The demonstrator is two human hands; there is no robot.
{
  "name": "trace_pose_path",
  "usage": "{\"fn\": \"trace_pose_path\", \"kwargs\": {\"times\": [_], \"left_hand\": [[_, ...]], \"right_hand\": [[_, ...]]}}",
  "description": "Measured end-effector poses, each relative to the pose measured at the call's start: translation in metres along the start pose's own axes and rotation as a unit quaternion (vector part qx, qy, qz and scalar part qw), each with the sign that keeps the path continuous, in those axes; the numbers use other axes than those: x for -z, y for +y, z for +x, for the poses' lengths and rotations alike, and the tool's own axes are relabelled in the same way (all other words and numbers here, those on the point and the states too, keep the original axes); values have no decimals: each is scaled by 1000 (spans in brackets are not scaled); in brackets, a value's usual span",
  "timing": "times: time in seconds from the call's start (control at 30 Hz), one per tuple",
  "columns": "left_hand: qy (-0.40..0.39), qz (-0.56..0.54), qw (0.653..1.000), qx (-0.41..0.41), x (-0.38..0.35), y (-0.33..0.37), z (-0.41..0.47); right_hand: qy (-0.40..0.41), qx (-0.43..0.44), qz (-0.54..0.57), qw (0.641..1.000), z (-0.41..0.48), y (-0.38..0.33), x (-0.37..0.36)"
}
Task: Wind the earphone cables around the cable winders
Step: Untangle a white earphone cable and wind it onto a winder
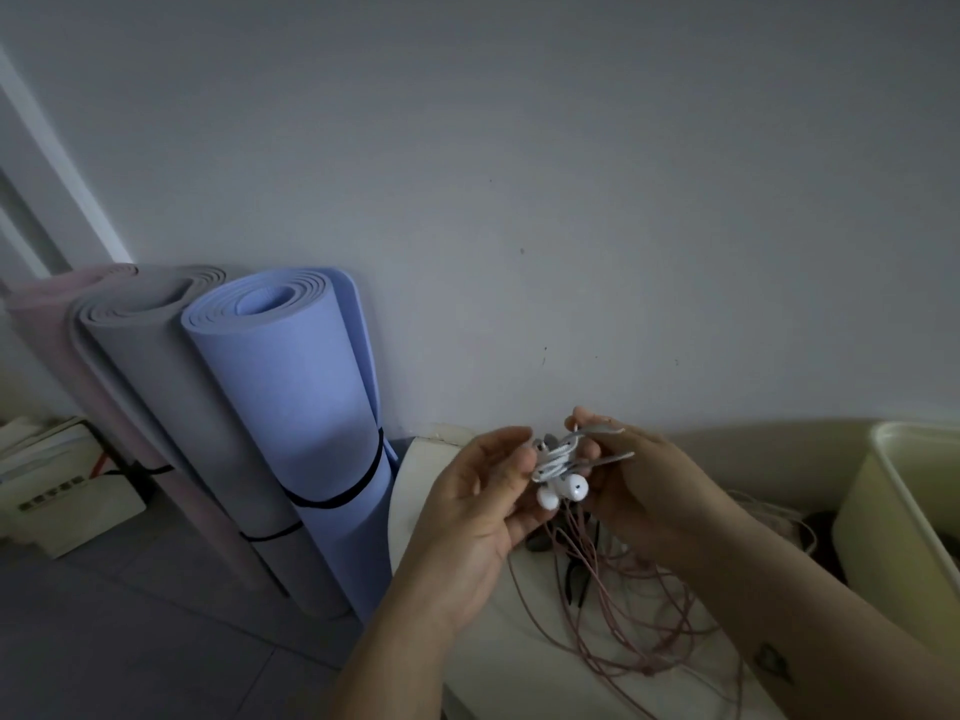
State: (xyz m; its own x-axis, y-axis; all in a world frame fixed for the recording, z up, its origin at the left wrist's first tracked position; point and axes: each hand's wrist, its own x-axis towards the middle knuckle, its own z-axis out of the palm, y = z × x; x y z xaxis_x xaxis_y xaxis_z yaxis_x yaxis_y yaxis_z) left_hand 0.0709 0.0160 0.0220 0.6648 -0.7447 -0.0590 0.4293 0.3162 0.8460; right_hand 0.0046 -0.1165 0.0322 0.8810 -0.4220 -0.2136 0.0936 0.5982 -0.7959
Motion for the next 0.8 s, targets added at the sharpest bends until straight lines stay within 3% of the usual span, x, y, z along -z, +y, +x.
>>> {"fn": "trace_pose_path", "kwargs": {"times": [0.27, 0.6, 0.8], "left_hand": [[61, -73, 994, 56, -4, -6, 1], [141, 40, 986, 77, 0, -8, -1], [105, 17, 992, 63, -2, -4, -3]], "right_hand": [[8, 11, 20, 1000, 6, 8, 1], [40, 59, -9, 997, 0, 4, -2], [35, 122, -120, 985, -4, 7, -9]]}}
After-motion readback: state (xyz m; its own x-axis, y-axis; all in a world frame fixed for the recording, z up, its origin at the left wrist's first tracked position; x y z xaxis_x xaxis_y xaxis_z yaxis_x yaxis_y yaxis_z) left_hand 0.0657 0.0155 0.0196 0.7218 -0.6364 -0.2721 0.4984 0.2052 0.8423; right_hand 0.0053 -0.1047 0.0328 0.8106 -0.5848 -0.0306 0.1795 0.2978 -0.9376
